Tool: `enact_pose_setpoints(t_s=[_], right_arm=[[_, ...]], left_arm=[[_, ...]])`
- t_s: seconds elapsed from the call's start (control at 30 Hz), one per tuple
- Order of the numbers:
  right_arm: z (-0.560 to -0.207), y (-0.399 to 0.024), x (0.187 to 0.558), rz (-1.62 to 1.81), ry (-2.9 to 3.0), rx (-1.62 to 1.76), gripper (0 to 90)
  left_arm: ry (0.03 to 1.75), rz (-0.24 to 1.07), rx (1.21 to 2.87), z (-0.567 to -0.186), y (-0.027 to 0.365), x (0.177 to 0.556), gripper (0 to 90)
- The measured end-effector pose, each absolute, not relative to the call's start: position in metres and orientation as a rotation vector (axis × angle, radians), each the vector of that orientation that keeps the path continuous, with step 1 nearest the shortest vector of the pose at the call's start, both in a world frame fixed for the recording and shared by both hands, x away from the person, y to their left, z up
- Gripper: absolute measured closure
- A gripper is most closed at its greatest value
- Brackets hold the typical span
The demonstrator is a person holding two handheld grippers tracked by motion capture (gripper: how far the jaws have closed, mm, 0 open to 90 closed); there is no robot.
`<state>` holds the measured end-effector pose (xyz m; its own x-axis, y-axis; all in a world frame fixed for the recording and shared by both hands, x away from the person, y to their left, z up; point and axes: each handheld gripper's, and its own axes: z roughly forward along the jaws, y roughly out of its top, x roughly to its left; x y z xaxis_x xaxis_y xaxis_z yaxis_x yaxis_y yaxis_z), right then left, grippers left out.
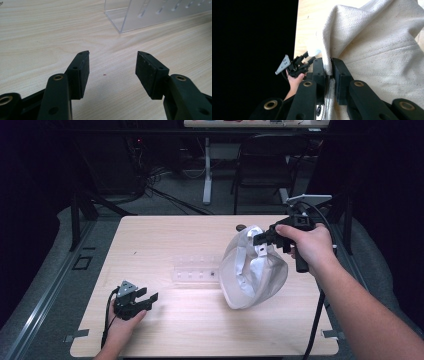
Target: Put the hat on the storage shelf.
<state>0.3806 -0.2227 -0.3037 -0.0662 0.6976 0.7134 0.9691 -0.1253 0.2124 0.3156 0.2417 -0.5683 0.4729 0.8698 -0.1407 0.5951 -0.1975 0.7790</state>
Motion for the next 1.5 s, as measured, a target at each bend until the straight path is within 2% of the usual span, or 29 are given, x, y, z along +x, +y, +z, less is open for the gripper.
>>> enact_pose_setpoints(t_s=[0.3, 1.07, 1.27, 1.5], right_arm=[[-0.293, -0.221, 0.392, -1.065, -1.771, -1.860, 82.0], [-0.292, -0.199, 0.423, -1.128, -1.738, -1.880, 82.1], [-0.292, -0.200, 0.432, -1.150, -1.715, -1.903, 82.1], [-0.296, -0.204, 0.442, -1.180, -1.670, -1.935, 82.0]], left_arm=[[1.209, 0.425, 1.902, -0.569, 0.239, 0.315, 46.0], [1.180, 0.409, 1.898, -0.566, 0.236, 0.314, 48.3], [1.132, 0.387, 1.897, -0.557, 0.221, 0.313, 48.7], [0.992, 0.388, 1.908, -0.538, 0.181, 0.314, 45.3]])
